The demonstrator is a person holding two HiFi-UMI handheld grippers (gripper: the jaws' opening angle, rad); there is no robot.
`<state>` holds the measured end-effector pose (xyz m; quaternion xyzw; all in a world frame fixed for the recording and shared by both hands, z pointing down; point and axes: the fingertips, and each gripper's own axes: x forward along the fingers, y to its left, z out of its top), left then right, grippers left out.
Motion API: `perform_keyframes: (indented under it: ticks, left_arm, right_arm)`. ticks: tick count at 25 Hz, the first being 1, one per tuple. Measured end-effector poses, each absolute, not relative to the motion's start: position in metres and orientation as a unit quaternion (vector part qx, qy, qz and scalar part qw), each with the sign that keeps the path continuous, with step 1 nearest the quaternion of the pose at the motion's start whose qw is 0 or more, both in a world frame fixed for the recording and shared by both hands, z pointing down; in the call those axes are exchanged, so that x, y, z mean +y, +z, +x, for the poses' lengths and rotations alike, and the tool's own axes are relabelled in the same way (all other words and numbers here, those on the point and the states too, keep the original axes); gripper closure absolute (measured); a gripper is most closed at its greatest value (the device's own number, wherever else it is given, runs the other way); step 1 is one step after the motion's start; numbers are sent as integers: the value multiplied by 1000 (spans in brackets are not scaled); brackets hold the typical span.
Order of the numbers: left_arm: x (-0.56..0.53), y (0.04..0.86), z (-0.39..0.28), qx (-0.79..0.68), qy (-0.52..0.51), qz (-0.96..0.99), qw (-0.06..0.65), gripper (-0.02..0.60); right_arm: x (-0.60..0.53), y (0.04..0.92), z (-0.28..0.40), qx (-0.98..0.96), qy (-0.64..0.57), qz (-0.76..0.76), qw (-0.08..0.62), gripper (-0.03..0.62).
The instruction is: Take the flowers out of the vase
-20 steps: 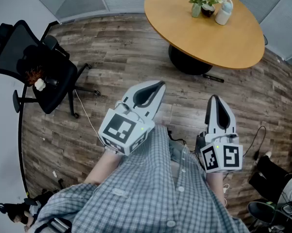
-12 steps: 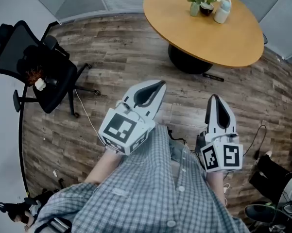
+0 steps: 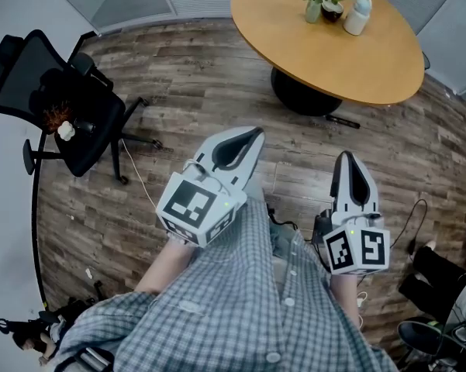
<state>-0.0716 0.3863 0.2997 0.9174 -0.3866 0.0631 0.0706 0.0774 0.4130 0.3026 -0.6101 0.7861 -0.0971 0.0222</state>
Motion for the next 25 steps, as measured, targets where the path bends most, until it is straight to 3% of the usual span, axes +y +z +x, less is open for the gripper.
perform_keyframes:
  ticks: [14,25]
  left_arm:
    - [340,309,-64,-369,61,924,86,574]
    - [240,309,-69,-363,56,925,94,574]
  right_arm:
    - [386,316,88,770,-115,-628,4,583]
    - [289,310,87,765,-109,-635,-10,583]
